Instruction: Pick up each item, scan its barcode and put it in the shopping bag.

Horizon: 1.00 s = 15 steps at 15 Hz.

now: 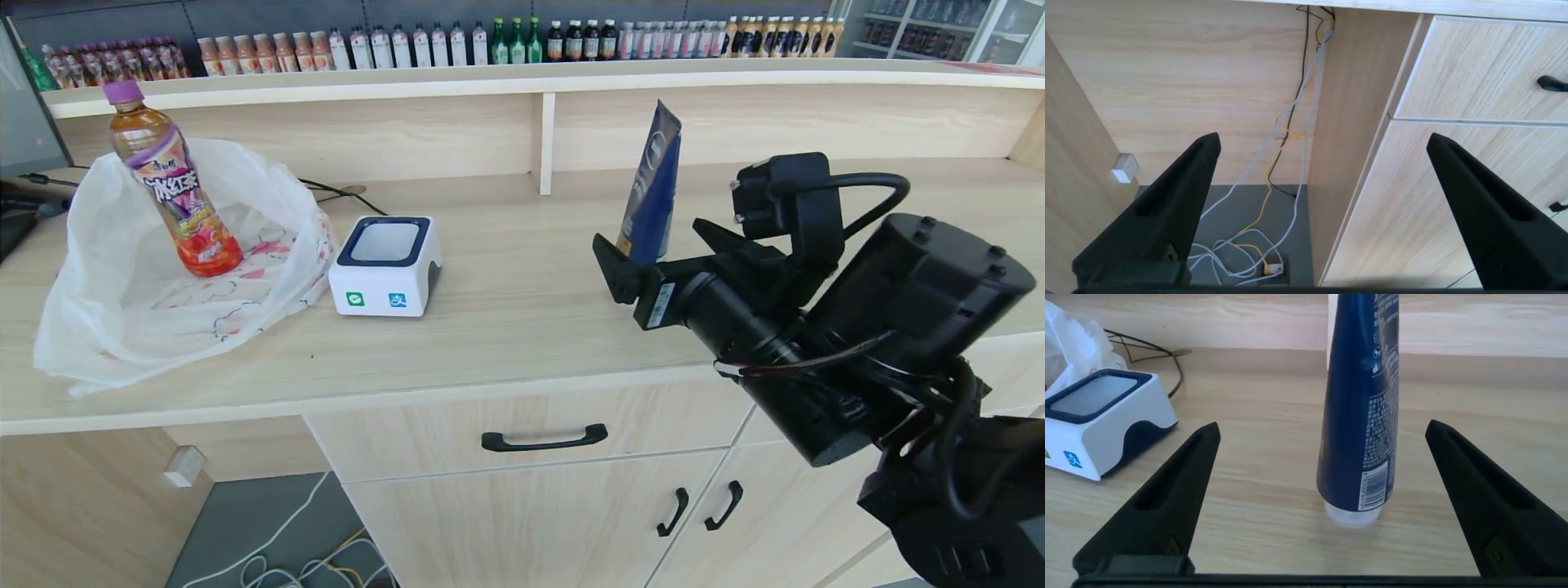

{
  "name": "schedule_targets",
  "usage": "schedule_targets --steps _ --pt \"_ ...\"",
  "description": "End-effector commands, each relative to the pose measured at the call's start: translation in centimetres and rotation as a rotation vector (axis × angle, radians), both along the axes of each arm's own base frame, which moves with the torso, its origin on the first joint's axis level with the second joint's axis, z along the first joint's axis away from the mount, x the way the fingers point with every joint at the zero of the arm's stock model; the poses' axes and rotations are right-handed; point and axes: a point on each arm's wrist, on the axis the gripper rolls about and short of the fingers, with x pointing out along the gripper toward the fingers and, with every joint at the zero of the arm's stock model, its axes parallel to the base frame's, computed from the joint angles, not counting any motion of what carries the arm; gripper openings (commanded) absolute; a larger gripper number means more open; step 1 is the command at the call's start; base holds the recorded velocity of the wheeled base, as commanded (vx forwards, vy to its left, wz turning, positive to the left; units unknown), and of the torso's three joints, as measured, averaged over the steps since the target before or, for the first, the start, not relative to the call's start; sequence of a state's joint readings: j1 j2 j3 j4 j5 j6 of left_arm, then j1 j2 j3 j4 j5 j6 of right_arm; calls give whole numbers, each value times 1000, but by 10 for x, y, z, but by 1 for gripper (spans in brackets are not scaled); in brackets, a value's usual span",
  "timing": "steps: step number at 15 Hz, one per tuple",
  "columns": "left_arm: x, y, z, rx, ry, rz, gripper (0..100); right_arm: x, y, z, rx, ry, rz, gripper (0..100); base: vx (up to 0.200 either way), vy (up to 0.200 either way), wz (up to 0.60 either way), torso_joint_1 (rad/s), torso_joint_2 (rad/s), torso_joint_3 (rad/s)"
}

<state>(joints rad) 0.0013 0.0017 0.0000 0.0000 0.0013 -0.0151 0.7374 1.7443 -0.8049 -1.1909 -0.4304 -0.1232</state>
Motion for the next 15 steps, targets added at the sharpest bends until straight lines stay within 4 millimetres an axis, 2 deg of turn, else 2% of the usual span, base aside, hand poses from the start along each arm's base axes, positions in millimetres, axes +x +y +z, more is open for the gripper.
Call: schedule_targets --steps 1,4,6,10,15 --pt "0 0 0 0 0 1 100 15 6 10 14 2 -11 100 0 0 0 0 0 0" --pt "0 0 0 0 0 1 100 28 17 13 17 4 -15 100 0 0 0 0 0 0" --pt "0 0 0 0 0 1 100 33 17 11 13 8 -22 100 0 0 0 0 0 0" --pt "0 0 0 0 0 1 100 43 7 9 2 18 -56 100 0 0 0 0 0 0" --pt "0 0 0 0 0 1 100 49 5 5 -5 31 -76 100 0 0 0 0 0 0"
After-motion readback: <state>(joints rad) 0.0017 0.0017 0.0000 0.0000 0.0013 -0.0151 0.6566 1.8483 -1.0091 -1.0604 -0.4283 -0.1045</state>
